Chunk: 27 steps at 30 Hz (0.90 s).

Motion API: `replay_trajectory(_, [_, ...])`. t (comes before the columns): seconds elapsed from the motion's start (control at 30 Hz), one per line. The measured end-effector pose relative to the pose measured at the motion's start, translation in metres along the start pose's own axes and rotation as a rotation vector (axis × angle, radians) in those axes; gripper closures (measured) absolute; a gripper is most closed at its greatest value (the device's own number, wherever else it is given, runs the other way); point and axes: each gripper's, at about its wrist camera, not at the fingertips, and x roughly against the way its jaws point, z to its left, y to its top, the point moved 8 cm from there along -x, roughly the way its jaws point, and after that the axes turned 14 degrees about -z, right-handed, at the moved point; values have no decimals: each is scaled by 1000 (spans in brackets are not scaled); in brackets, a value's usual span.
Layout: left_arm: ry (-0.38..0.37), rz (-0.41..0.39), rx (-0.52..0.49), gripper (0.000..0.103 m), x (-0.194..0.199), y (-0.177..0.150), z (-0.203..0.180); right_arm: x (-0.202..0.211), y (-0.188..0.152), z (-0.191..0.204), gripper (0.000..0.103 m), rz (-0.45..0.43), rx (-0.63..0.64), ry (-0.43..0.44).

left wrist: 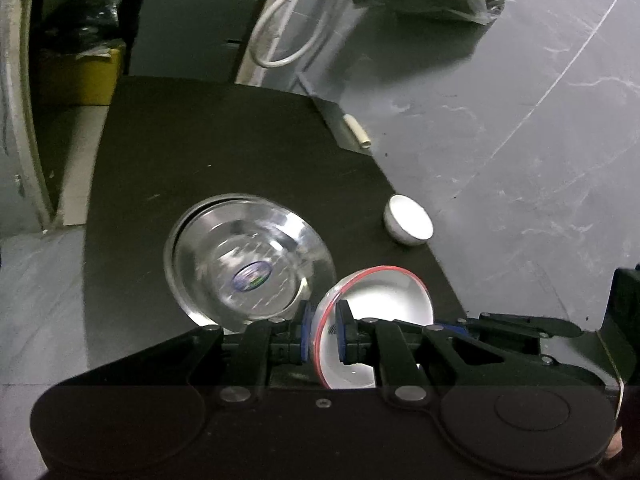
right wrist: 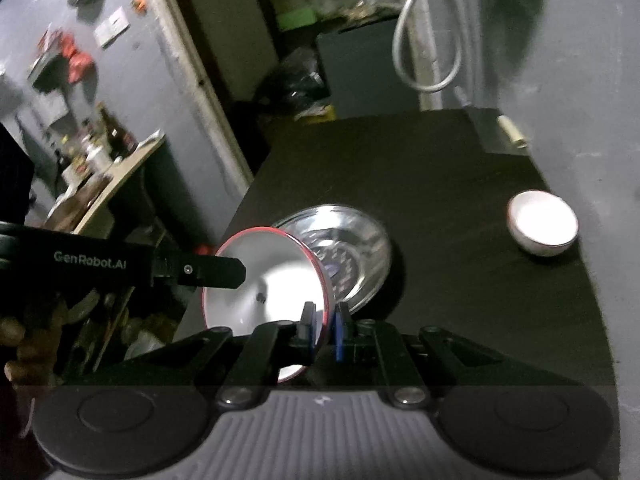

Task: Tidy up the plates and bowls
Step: 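Lift the white bowl with both grippers over the handled steel bowl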

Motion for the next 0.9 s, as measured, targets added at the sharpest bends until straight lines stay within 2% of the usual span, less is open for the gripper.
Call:
replay_trajectory(0.23, [20,25,36,88,20,-15,18,-3,-12,26,93,71,56,44])
replay_trajectory(0.43, [32,74,46,86,30,-32,29,-6,-30,39,93,174,74,101])
replay_trajectory(0.9, [63,193,61,85,23,-56,45,-17,-46,53,93,311,88,150])
